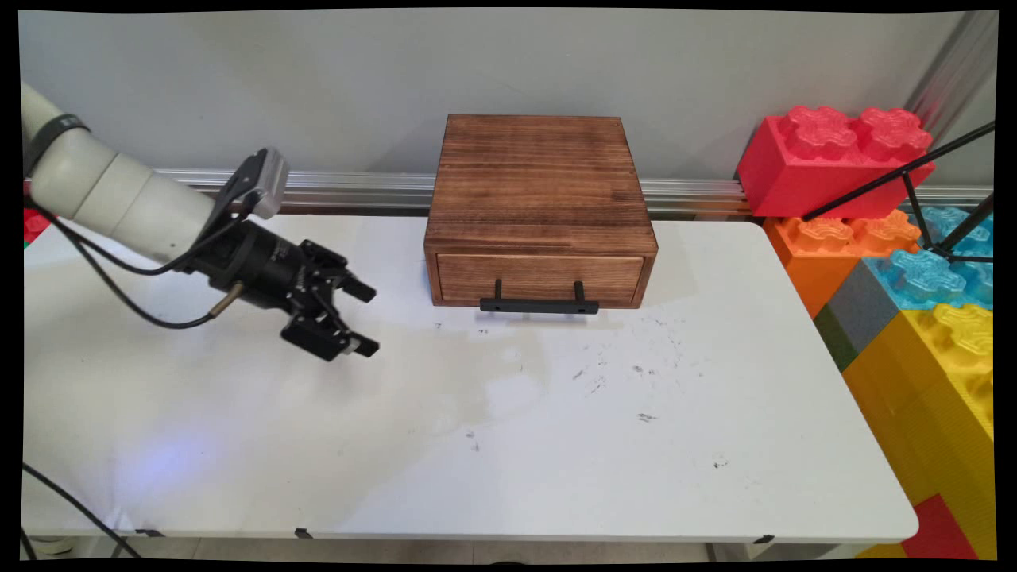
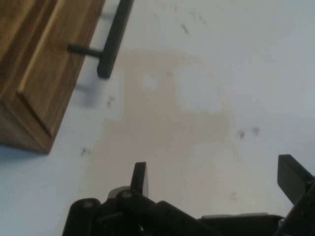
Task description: Open the drawer
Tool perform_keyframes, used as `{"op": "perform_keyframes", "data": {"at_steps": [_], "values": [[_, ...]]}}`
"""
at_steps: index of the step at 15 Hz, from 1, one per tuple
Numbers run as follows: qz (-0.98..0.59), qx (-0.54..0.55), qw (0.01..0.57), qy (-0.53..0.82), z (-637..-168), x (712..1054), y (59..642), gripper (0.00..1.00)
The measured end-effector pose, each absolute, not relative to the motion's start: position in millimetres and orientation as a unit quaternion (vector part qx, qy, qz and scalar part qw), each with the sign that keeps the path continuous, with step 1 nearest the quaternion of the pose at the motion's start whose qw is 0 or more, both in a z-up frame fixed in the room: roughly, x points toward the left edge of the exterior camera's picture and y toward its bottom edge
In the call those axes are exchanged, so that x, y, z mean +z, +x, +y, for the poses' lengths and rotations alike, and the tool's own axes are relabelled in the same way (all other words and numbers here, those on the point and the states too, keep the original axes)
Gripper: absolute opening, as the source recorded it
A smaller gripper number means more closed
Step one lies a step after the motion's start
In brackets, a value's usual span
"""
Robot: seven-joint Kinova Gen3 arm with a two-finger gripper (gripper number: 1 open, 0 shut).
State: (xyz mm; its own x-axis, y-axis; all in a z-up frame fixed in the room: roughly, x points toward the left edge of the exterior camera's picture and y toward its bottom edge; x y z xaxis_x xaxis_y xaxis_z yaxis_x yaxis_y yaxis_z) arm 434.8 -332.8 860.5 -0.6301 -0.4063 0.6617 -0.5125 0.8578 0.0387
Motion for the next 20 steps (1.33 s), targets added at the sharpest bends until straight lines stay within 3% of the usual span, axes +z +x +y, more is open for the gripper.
{"op": "perform_keyframes", "data": {"at_steps": [9, 20], "values": [[-0.901, 0.112, 0.362, 0.211, -380, 870, 362, 1.0], [-0.931, 0.135, 0.282, 0.189, -428, 901, 270, 1.0]]}}
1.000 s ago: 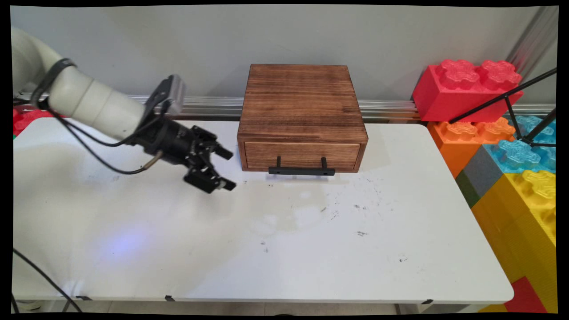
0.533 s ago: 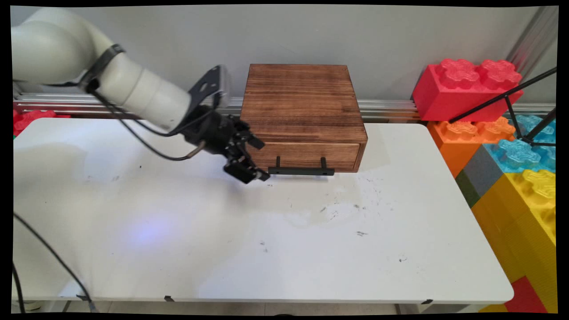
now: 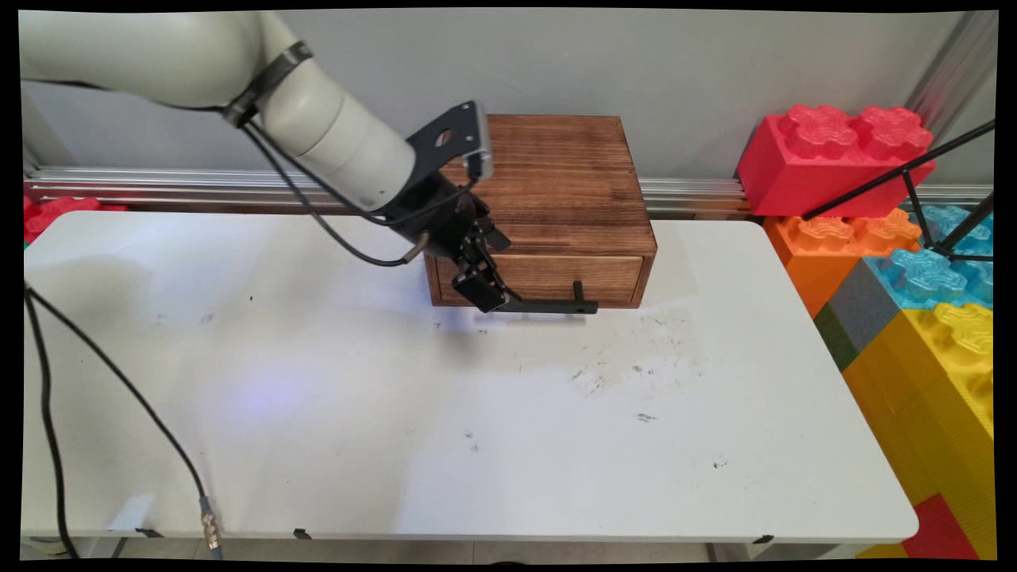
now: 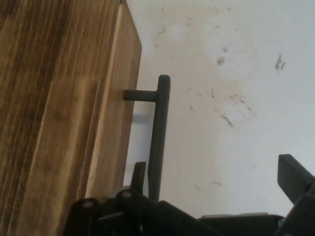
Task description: Open the drawer
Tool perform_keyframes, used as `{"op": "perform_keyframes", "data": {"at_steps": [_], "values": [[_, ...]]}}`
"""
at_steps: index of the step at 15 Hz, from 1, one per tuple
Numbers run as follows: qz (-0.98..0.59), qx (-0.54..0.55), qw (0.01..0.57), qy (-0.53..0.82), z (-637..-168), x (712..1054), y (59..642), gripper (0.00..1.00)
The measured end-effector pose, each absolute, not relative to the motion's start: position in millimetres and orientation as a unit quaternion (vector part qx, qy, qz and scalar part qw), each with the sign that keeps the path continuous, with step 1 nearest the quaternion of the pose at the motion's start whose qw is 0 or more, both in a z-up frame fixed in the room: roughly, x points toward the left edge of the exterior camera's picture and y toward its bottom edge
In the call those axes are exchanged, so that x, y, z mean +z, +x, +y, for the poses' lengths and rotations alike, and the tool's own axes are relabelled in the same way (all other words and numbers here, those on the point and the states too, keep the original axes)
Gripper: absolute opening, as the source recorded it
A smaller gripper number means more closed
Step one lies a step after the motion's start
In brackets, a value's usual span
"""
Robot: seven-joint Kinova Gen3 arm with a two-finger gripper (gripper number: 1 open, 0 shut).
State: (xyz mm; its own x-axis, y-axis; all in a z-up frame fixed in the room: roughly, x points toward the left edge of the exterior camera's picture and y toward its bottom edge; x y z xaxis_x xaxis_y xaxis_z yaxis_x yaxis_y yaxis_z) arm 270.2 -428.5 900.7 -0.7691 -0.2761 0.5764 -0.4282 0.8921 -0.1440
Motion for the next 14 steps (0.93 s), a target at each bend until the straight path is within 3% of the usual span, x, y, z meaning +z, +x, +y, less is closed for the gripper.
{"op": "perform_keyframes", "data": {"at_steps": [14], "values": [[-0.96, 0.136, 0.19, 0.151, -451, 885, 226, 1.0]]}}
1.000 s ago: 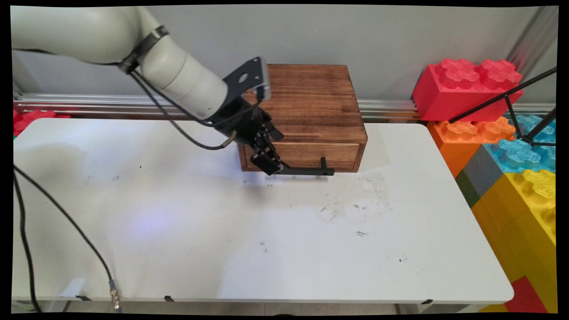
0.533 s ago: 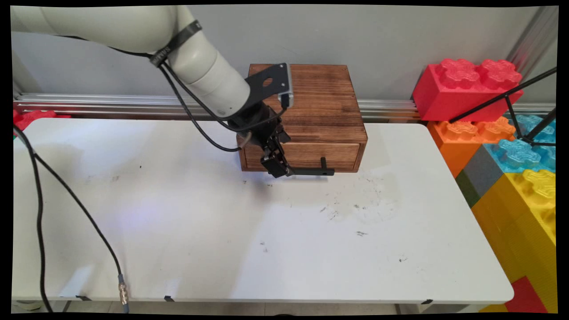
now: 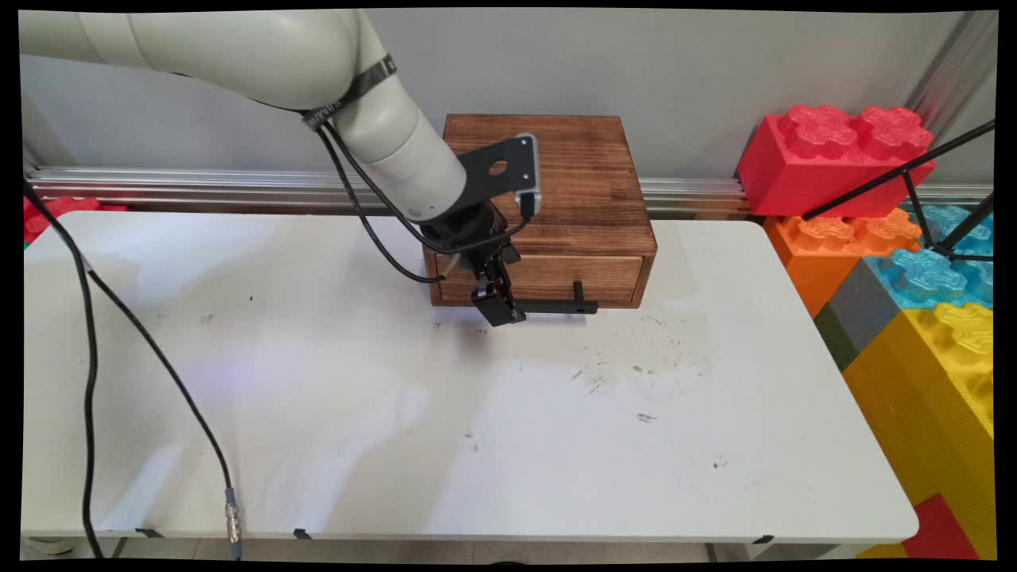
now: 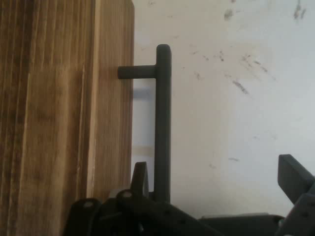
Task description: Open the drawer
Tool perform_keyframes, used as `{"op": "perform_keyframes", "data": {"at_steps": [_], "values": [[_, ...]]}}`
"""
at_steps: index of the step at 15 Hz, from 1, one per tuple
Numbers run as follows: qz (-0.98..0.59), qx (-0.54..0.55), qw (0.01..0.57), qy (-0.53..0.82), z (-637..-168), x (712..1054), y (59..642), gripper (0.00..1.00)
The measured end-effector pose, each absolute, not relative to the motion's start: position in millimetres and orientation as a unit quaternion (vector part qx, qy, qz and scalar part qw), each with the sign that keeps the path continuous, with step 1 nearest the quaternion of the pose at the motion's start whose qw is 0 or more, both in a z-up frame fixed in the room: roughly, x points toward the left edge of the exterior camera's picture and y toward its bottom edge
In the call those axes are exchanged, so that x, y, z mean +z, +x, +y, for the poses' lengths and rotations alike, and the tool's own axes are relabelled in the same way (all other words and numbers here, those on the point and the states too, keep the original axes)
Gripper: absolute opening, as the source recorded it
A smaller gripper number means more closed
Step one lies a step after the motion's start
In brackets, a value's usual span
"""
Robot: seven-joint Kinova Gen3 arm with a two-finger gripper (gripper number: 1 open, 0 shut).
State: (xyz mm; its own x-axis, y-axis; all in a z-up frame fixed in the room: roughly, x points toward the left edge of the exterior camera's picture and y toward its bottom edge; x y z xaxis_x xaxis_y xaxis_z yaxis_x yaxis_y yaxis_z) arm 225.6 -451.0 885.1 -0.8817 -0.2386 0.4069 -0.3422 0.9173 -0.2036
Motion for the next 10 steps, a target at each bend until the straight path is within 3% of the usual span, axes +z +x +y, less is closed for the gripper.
{"op": "perform_keyframes", "data": {"at_steps": [10], "values": [[-0.966, 0.145, 0.161, 0.143, -467, 843, 199, 1.0]]}}
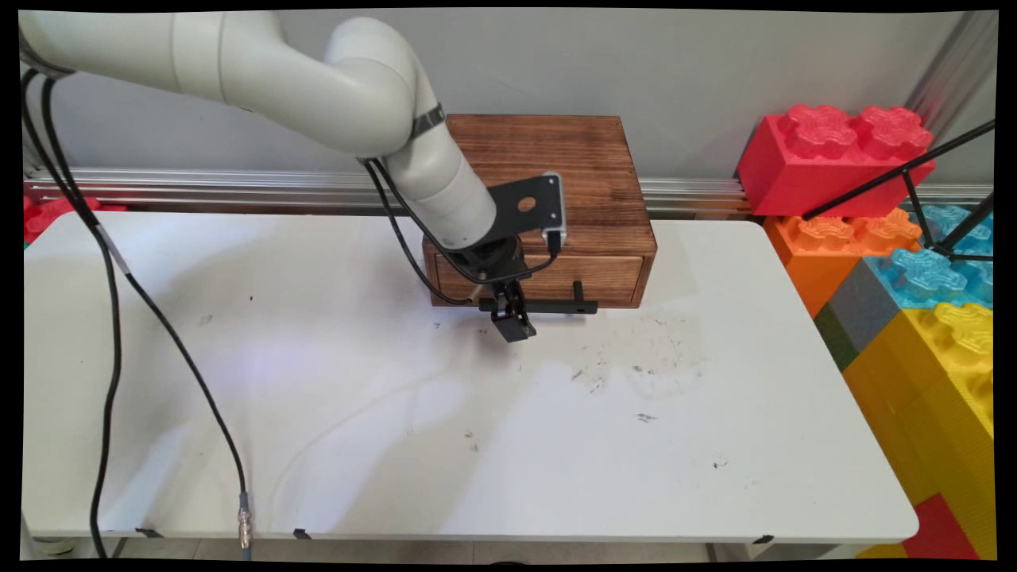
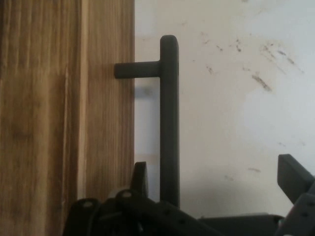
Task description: Open the drawer
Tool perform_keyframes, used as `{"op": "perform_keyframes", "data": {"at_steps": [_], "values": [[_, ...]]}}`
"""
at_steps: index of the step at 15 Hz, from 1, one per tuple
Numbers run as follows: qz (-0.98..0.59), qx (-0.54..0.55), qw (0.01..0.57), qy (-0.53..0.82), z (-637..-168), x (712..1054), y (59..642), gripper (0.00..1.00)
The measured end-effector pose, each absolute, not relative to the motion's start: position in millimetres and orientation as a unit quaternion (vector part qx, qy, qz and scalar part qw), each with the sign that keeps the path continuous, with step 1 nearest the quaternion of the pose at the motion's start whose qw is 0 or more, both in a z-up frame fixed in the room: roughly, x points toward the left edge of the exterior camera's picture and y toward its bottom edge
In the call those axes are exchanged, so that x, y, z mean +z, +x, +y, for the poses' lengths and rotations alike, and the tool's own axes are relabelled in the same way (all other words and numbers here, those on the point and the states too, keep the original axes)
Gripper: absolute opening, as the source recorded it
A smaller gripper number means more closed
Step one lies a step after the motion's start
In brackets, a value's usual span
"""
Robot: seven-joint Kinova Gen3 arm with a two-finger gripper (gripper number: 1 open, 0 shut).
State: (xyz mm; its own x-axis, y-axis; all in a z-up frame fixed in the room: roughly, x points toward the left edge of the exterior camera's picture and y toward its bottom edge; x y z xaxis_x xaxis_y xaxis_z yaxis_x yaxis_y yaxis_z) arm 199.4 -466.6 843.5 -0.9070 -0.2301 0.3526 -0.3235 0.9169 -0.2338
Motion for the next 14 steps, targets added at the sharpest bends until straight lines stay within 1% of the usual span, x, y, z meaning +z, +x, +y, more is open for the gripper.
{"op": "perform_keyframes", "data": {"at_steps": [14], "values": [[-0.969, 0.148, 0.148, 0.134, -478, 795, 181, 1.0]]}}
